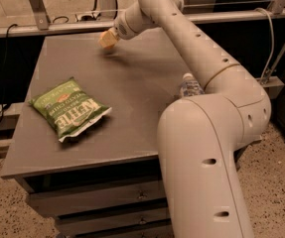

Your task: Pick orange

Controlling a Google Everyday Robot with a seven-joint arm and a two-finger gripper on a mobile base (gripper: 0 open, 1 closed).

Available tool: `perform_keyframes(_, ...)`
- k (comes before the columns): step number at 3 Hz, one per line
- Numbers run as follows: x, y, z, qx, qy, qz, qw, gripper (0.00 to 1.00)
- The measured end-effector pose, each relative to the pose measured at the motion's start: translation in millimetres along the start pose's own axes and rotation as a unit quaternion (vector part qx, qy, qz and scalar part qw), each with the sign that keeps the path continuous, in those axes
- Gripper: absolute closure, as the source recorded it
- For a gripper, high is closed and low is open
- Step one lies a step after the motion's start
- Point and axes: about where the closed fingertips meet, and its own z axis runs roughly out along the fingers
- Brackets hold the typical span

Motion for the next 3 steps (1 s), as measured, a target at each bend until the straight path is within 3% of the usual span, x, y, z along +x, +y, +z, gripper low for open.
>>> perform_keyframes(1, -12, 2, -45, -0.008, -0.034, -0.020, 0.9992, 1.00)
perform_keyframes(2, -9, 7, -103, -0.025, -0.065, -0.040, 0.9968, 1.00)
perform_keyframes(3, -5, 5, -110, -0.025, -0.068, -0.041, 0.9965, 1.00)
